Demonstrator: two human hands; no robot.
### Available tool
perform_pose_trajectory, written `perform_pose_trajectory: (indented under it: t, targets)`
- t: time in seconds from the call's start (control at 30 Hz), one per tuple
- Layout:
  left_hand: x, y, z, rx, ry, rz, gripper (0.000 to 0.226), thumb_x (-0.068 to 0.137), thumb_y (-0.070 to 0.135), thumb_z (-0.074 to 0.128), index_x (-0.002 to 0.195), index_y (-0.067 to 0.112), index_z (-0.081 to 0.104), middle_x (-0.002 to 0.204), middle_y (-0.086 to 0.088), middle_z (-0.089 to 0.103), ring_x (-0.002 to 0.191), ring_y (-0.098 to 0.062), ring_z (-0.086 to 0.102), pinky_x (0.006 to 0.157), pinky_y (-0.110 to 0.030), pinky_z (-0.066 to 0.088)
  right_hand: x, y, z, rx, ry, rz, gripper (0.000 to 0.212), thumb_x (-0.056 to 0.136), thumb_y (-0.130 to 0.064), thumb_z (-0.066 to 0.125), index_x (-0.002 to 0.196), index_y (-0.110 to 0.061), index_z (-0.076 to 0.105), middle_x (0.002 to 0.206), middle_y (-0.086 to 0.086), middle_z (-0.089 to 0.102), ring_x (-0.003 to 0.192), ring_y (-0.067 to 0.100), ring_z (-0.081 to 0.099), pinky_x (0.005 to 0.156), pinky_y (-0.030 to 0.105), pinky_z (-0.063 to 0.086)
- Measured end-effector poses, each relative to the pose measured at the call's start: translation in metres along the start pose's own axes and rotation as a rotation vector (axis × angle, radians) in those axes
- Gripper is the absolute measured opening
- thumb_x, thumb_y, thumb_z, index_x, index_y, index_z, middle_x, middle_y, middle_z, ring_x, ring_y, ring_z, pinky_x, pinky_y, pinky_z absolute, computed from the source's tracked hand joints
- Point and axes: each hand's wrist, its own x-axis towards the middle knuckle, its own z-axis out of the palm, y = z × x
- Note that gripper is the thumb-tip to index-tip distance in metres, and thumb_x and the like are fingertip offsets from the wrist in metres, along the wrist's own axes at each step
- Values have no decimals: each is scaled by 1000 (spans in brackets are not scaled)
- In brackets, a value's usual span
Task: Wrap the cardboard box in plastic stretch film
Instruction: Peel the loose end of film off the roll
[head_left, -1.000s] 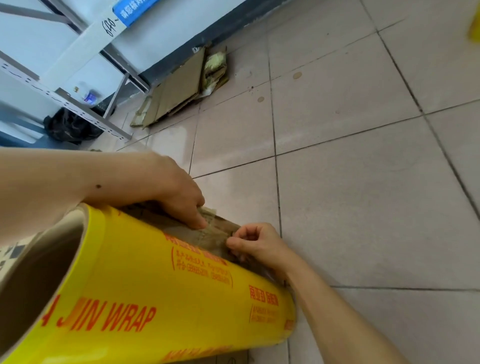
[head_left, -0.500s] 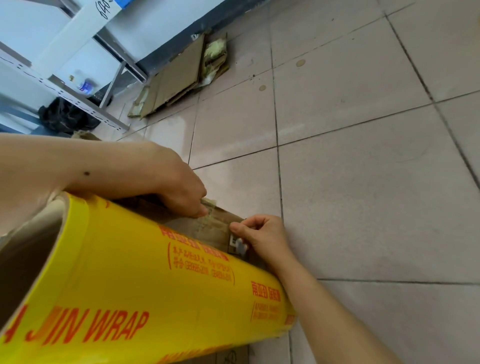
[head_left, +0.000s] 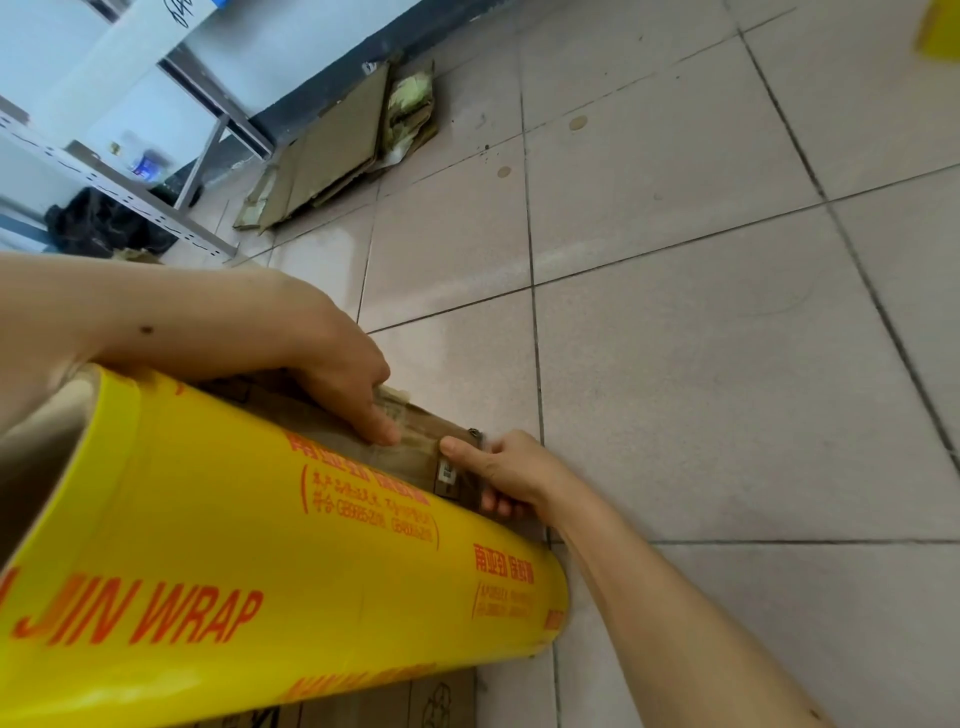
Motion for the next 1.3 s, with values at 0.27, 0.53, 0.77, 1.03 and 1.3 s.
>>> perform_pose_trajectory:
  t: [0.27,0.53,0.77,1.03,1.3]
  targets:
    - [3,0,-1,-30,-11,9,70,91,73,40,137,20,48,139,-1,52,125,-23,51,100,-38,42,-4,12,-15,76,-272,114,35,96,-45,59,109,-13,67,54,-5,52,41,5,42,38,17,29]
    - [2,1,0,-33,-8,4,67,92,72,41,134,20,49,135,-1,54,122,-22,52,93,-35,41,5,18,-4,410,-126,82,13,96,-9,62,84,-9,65,62,2,66,50,9,58,48,18,45]
    - [2,1,-1,-32,-2,7,65,92,71,41,129,18,50,116,2,52,117,-21,54,88,-33,41,18,-1,3,452,-52,159,4,94,-1,62,92,1,65,68,10,67,50,12,63,49,19,52]
    - [2,1,-1,-1,-9,11,64,91,73,41,124,18,50,121,0,55,116,-22,55,93,-36,44,13,2,21,652,10,174,6,90,-10,60,95,-7,62,78,8,59,64,18,59,56,27,51]
    - [6,-1,-2,-24,-19,3,65,91,72,43,125,18,51,128,-2,56,117,-22,55,90,-34,42,15,-6,19,1139,33,94,2,95,-9,55,95,-7,56,72,8,57,69,21,58,67,31,52]
